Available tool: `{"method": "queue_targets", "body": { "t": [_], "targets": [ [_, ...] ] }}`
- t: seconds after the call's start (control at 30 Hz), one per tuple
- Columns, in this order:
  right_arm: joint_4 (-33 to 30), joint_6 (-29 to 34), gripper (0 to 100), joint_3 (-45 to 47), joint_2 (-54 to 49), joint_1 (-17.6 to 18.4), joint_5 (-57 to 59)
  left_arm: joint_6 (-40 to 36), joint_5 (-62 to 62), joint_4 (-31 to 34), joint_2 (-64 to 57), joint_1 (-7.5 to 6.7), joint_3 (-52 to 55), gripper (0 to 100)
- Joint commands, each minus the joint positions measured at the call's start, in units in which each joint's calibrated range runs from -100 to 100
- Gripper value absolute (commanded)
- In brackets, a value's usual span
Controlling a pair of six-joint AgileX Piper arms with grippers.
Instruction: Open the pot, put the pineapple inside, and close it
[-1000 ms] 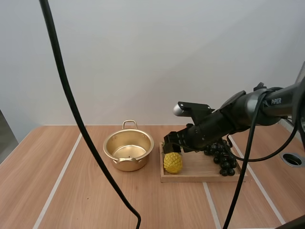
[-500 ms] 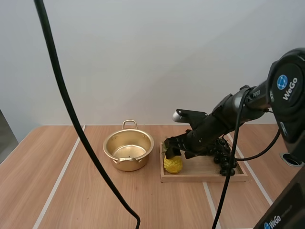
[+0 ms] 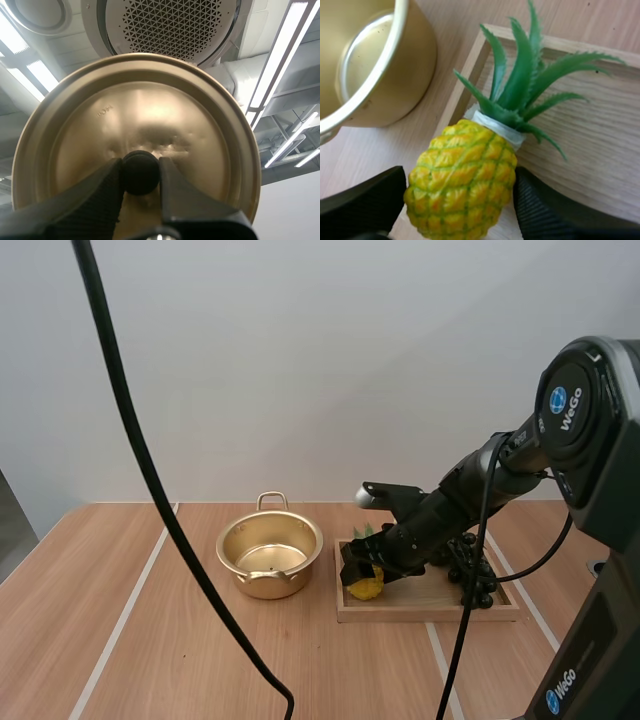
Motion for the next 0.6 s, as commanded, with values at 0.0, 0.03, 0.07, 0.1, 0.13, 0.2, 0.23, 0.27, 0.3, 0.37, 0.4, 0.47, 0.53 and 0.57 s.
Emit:
{"method": "queue_targets", "body": {
  "t": [0.0,0.03,0.07,0.1,0.13,0.2,0.23,0.27,0.3,0.37,0.4,0.47,0.53,0.57],
  "targets": [
    [1.7,-1.8,100,-0.3,-0.3,0.0,0.2,-0.3,-1.0,0.4,-0.3,-0.11,-0.2,0],
    [2.0,-1.9,100,-0.3,-0.3,0.0,-0.1,-0.3,-0.8,0.4,-0.3,-0.11,-0.2,0],
    [2.3,-2.2,100,-0.3,-0.3,0.0,-1.0,-0.3,-0.4,0.4,-0.4,-0.11,-0.2,0],
    [2.4,-2.5,100,-0.3,-0.3,0.0,-1.5,-0.3,0.0,0.3,-0.4,-0.11,-0.2,0],
    [2.6,-2.9,100,-0.3,-0.3,0.0,-2.2,-0.3,0.3,0.3,-0.4,-0.11,-0.2,0],
    [3.0,-3.2,100,-0.3,-0.3,0.0,-2.8,-0.3,0.5,0.3,-0.5,-0.11,-0.2,0],
    [3.3,-3.3,100,-0.3,-0.3,0.0,-2.8,-0.3,0.5,0.3,-0.5,-0.11,-0.2,0],
    [3.8,-4.3,100,-0.3,-0.3,0.0,-2.7,-0.3,0.5,0.3,-0.5,-0.11,-0.2,0],
    [4.2,-5.6,100,-0.3,-0.3,0.0,-2.3,-0.3,0.5,0.3,-0.5,-0.11,-0.2,0],
    [4.6,-7.2,100,-0.3,-0.3,0.0,-2.0,-0.3,0.8,0.3,-0.5,-0.11,-0.2,0],
    [4.7,-7.9,100,-0.3,-0.3,0.0,-2.0,-0.3,1.1,0.3,-0.5,-0.11,-0.2,0],
    [5.0,-7.9,84,-0.3,-0.3,0.0,-2.0,-0.3,1.7,0.3,-0.5,-0.11,-0.2,0],
    [5.4,-7.3,21,-0.3,-0.3,0.0,-2.4,-0.3,2.1,0.3,-0.5,-0.11,-0.2,0],
    [5.4,-6.9,0,-0.3,-0.3,0.0,-2.6,-0.3,2.1,0.3,-0.5,-0.11,-0.2,0]
  ]
}}
